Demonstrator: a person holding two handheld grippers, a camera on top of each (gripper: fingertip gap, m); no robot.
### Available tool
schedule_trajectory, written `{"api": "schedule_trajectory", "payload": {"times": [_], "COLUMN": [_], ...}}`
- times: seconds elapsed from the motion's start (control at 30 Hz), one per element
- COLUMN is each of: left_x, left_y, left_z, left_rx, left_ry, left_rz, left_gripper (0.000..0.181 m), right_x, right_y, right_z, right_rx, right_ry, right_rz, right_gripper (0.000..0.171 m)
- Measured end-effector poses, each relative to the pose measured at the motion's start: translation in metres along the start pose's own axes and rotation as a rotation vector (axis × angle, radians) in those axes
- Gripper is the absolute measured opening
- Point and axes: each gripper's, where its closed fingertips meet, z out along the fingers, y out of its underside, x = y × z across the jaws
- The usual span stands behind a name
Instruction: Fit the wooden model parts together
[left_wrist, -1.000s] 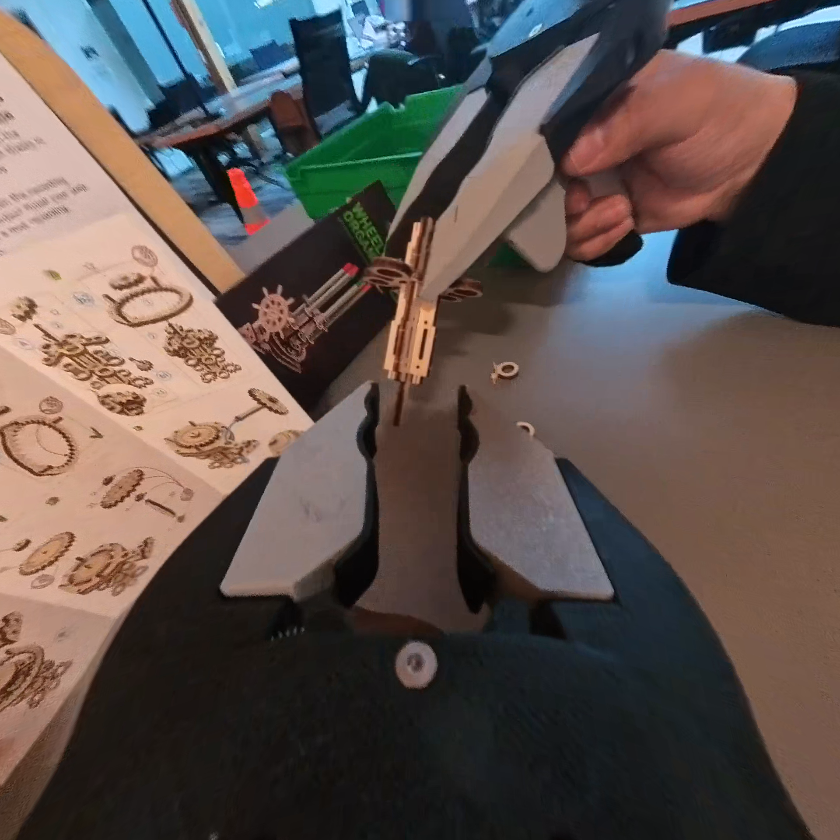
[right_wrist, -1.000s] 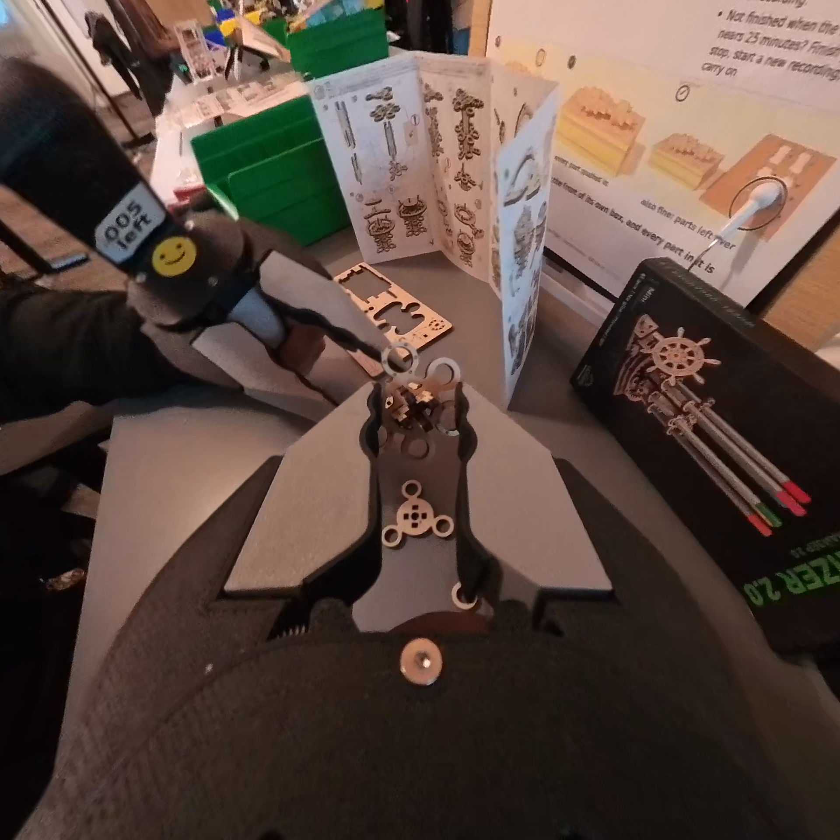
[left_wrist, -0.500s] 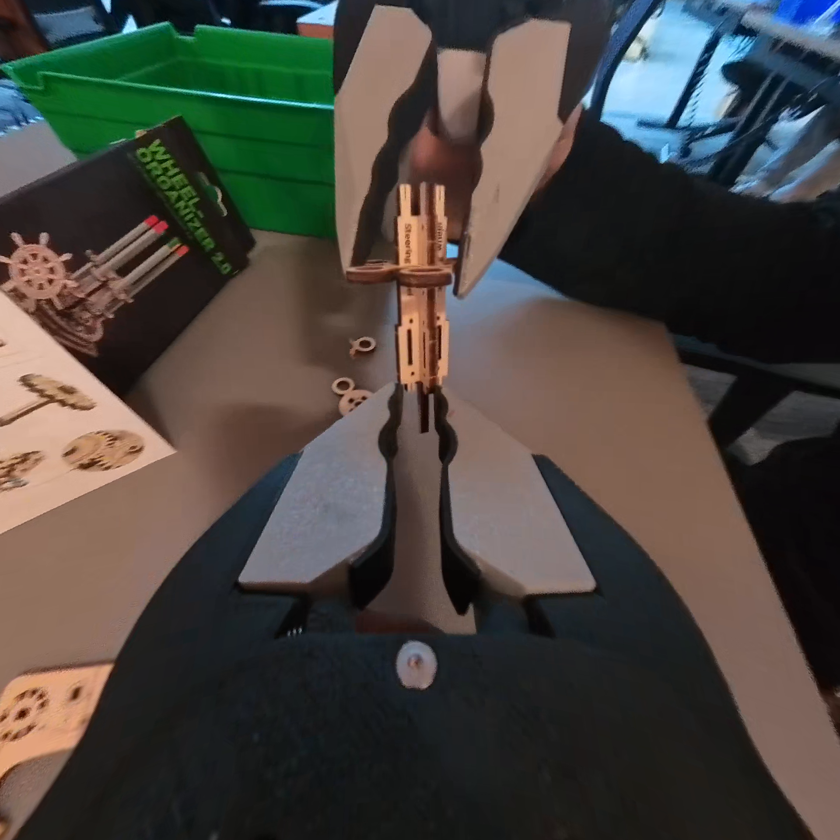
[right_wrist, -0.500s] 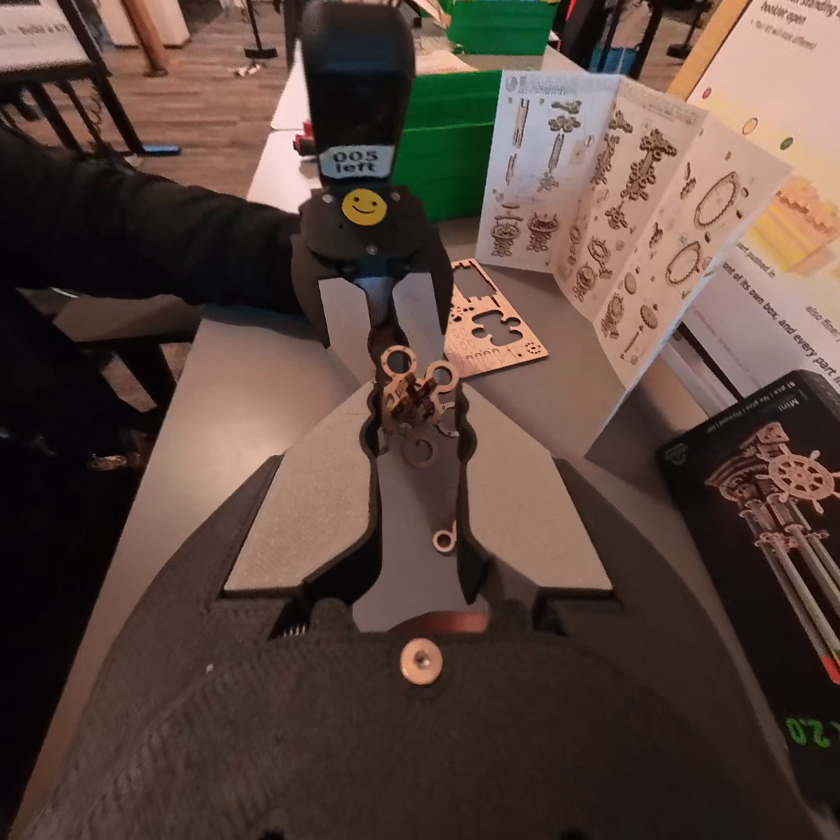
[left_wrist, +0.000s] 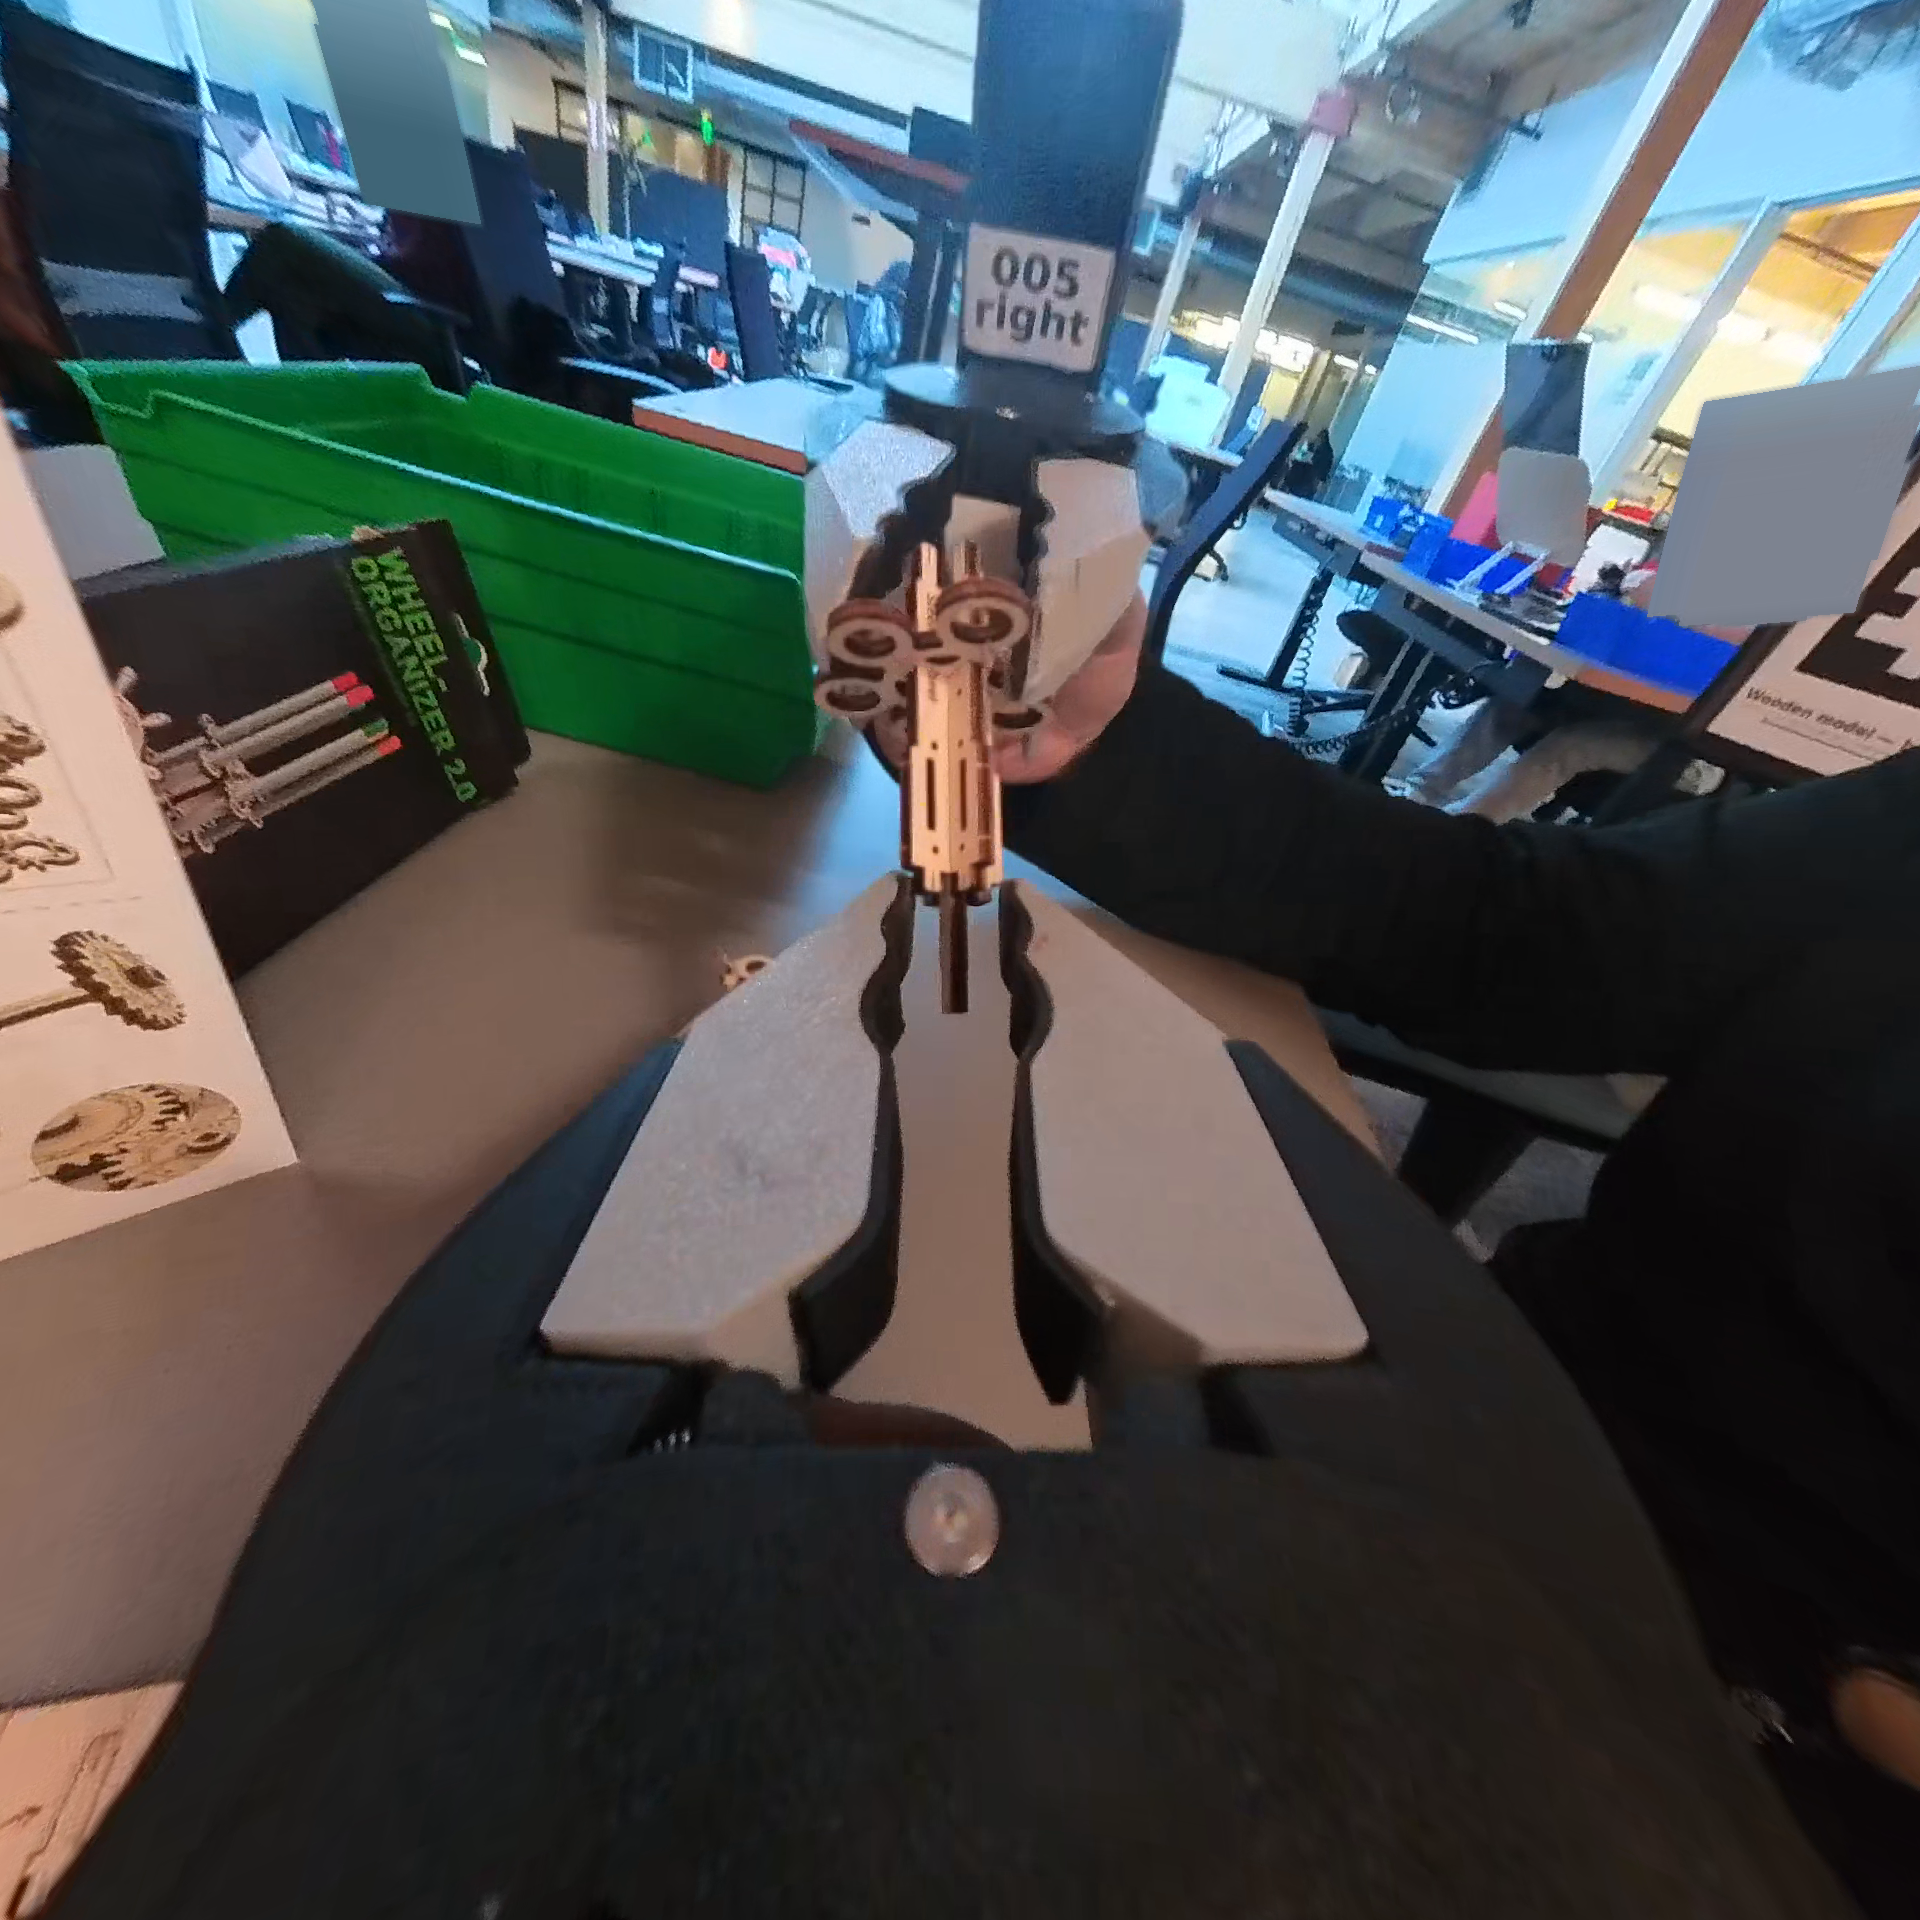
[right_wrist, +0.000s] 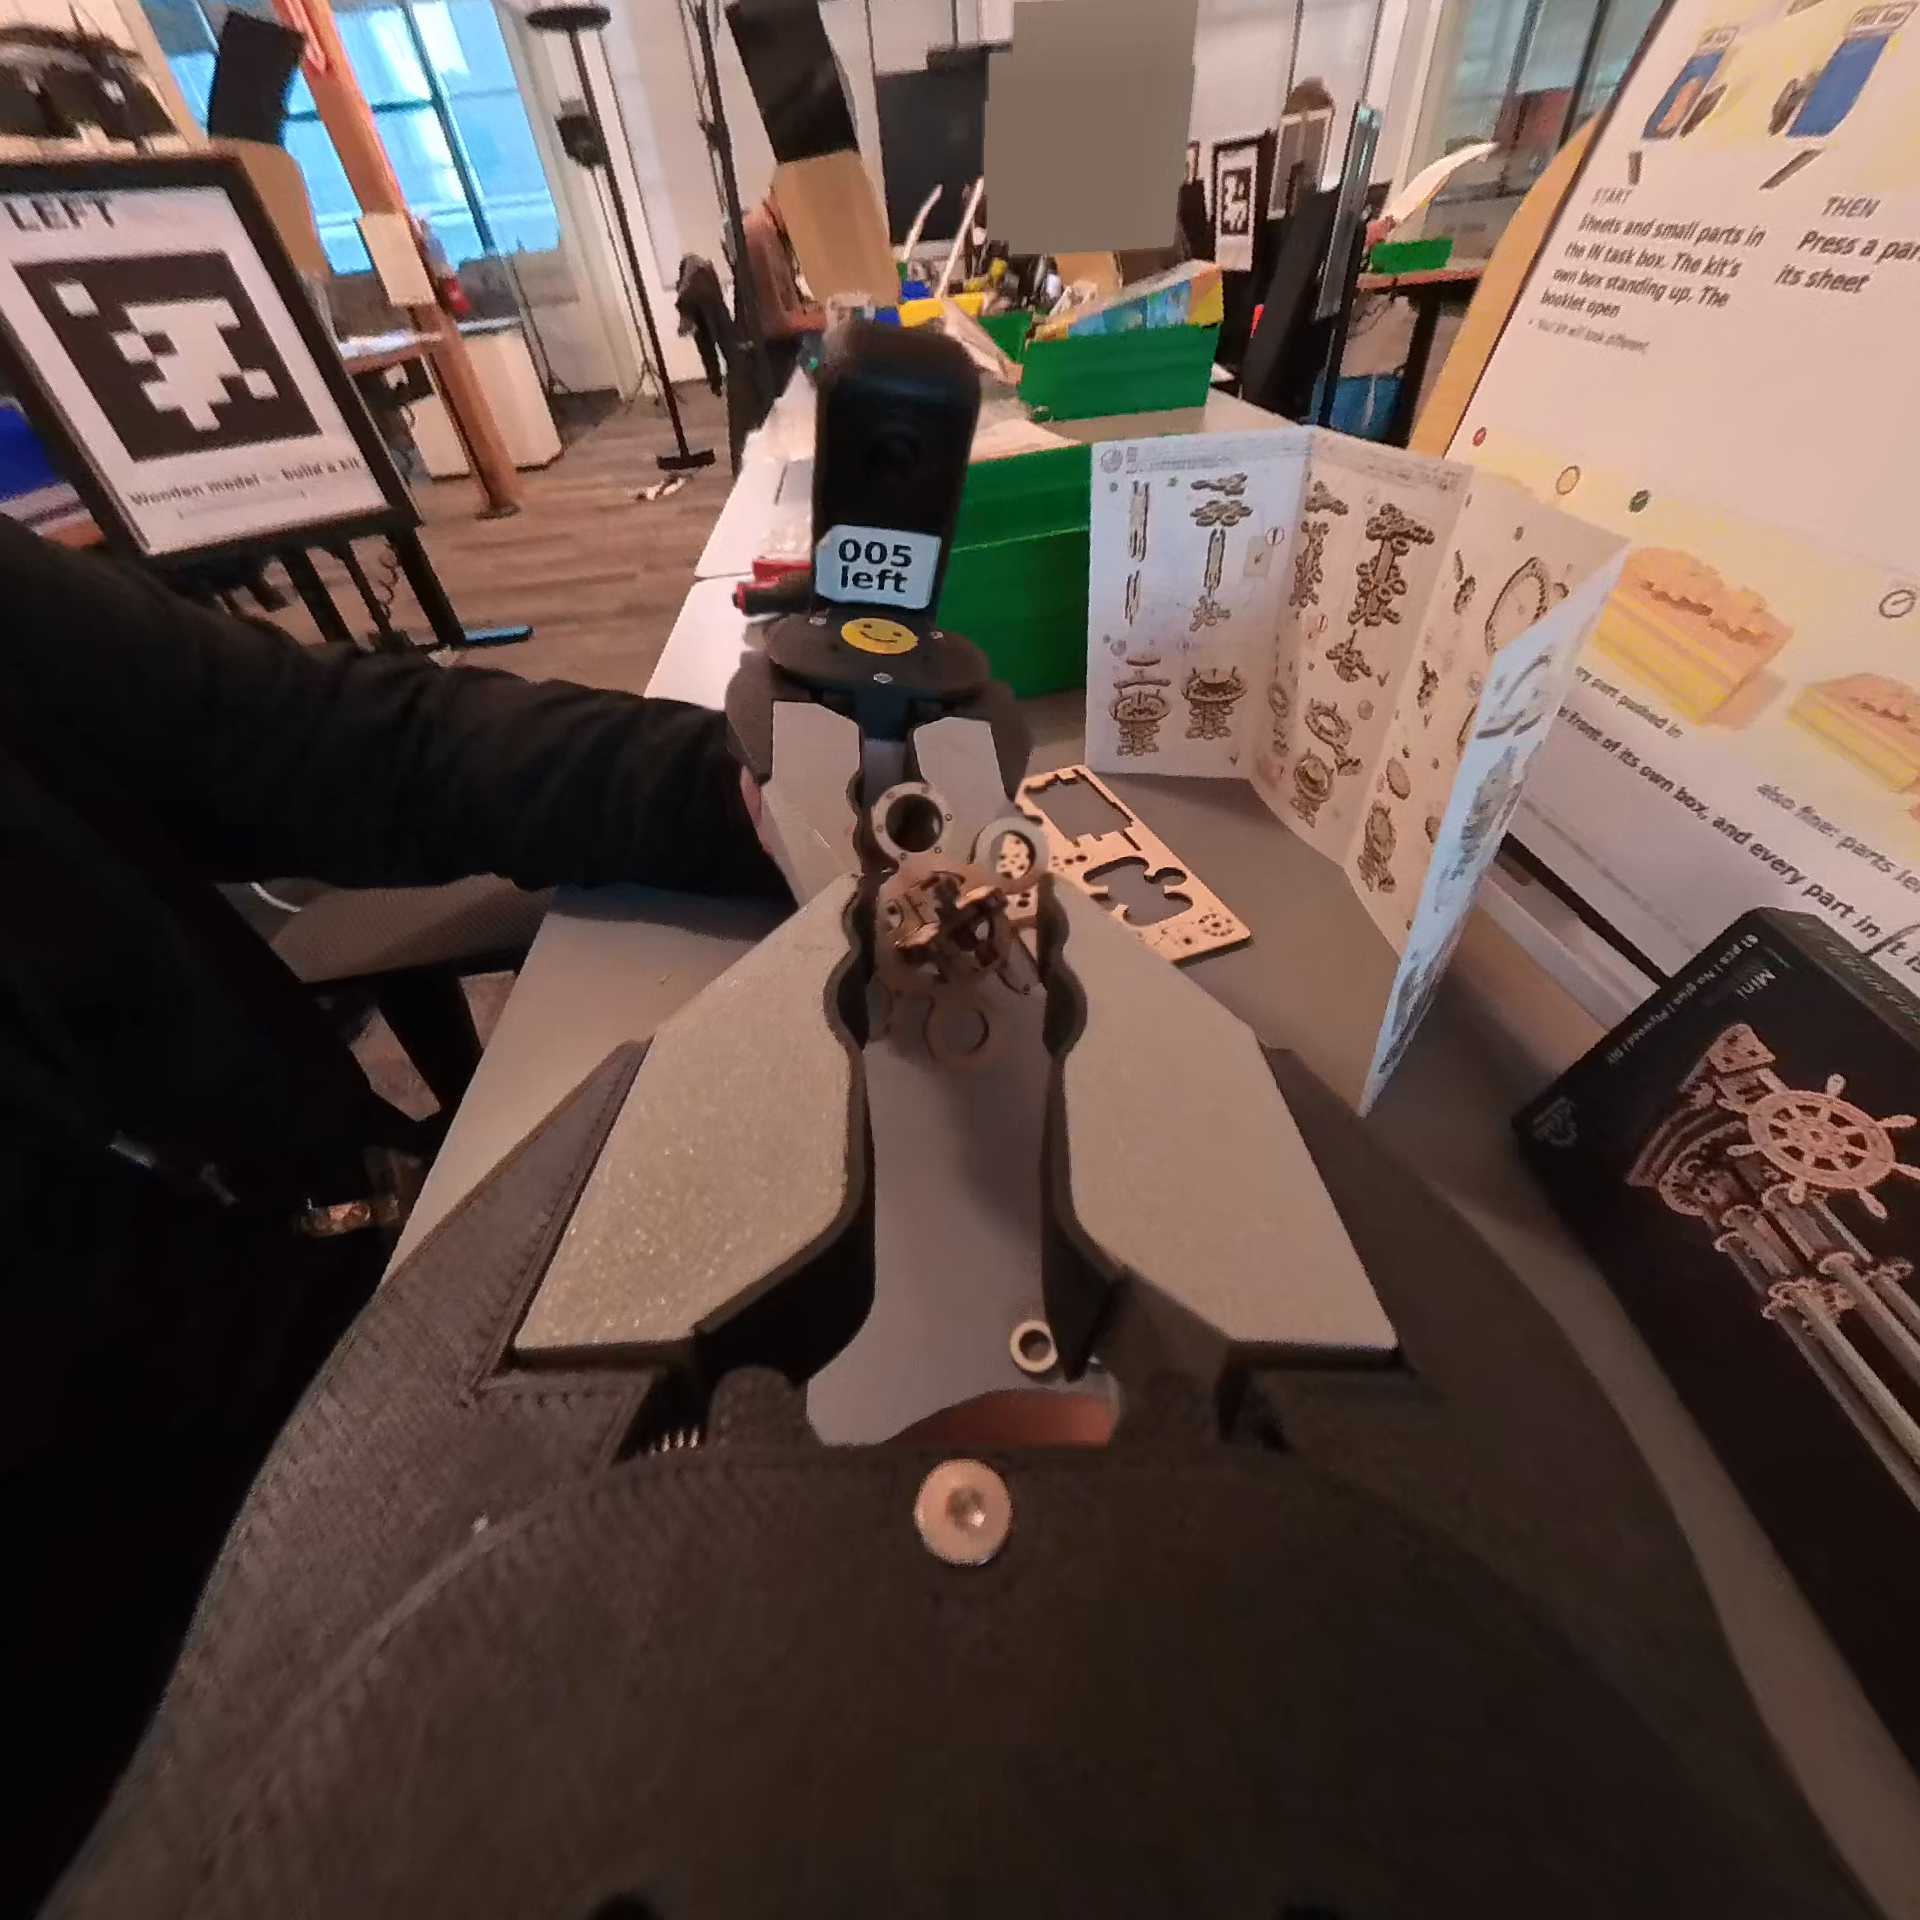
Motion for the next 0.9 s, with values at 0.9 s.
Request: {"api": "schedule_trajectory", "payload": {"times": [0.9], "left_x": [-0.011], "left_y": [-0.006], "left_z": [-0.005], "left_rx": [0.014], "left_ry": [-0.067], "left_rz": [-0.038], "left_gripper": [0.015], "right_x": [0.011], "right_y": [0.014], "right_z": [0.003], "right_rx": [-0.121], "right_ry": [0.133], "right_rz": [-0.106], "right_gripper": [0.024]}}
